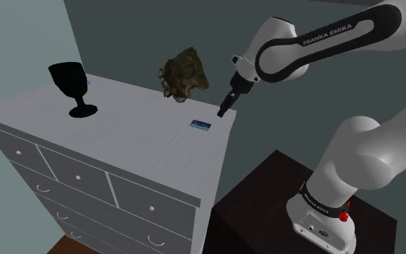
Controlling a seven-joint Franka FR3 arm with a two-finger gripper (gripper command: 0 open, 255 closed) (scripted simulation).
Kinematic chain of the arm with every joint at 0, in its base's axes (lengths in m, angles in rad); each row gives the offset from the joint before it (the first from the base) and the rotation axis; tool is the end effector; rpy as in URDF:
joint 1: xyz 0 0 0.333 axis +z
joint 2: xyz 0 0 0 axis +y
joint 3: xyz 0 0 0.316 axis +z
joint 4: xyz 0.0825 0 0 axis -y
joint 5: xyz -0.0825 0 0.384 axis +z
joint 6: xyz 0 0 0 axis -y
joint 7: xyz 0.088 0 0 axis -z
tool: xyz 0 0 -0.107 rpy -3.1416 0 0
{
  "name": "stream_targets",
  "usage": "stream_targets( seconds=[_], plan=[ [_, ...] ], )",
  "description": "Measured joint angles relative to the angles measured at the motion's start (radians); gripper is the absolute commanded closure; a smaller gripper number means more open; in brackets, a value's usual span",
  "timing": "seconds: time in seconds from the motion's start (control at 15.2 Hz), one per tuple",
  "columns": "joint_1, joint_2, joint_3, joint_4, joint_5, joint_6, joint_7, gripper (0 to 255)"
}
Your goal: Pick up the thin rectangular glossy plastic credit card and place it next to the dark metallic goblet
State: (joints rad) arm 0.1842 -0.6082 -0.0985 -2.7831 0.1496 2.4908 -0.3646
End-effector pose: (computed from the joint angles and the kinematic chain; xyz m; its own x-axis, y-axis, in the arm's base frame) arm 0.3657 0.0325 0.4138 0.8864 0.3162 0.3381 0.3560 -0.9325 -0.0613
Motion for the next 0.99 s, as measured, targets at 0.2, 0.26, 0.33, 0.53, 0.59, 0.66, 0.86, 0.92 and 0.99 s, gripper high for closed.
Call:
stream_targets(
  seconds=[0.2,0.26,0.33,0.53,0.59,0.66,0.86,0.92,0.99],
  plan=[
    [0.081,0.118,-0.046,-0.011,0.065,0.218,-0.091,0],
    [0.121,0.161,-0.072,-0.008,0.098,0.287,-0.13,0],
    [0.174,0.207,-0.1,-0.002,0.139,0.358,-0.17,0],
    [0.379,0.309,-0.253,0.027,0.297,0.52,-0.337,0],
    [0.439,0.339,-0.297,0.037,0.344,0.553,-0.378,0],
    [0.49,0.365,-0.336,0.052,0.384,0.571,-0.411,0],
    [0.659,0.425,-0.474,0.09,0.527,0.609,-0.534,0],
    [0.728,0.445,-0.53,0.106,0.59,0.619,-0.586,0],
    [0.785,0.462,-0.578,0.121,0.649,0.621,-0.637,0]
  ],
)
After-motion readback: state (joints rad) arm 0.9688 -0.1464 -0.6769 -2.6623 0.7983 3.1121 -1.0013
